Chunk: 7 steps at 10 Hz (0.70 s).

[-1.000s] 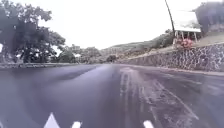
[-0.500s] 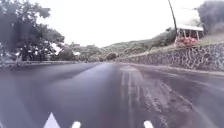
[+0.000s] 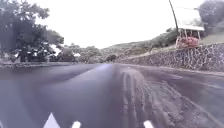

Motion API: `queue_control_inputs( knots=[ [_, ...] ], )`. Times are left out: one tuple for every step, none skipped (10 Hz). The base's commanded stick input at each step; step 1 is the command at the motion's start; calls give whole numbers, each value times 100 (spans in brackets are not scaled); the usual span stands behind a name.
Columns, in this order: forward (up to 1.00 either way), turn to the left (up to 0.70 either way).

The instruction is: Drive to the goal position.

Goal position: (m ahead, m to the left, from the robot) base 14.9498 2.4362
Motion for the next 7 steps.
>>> queue_control_inputs(
  knots=[
    [70,0],
    [70,0],
    [70,0],
    [70,0],
    [70,0],
    [70,0],
    [70,0]
  ],
)
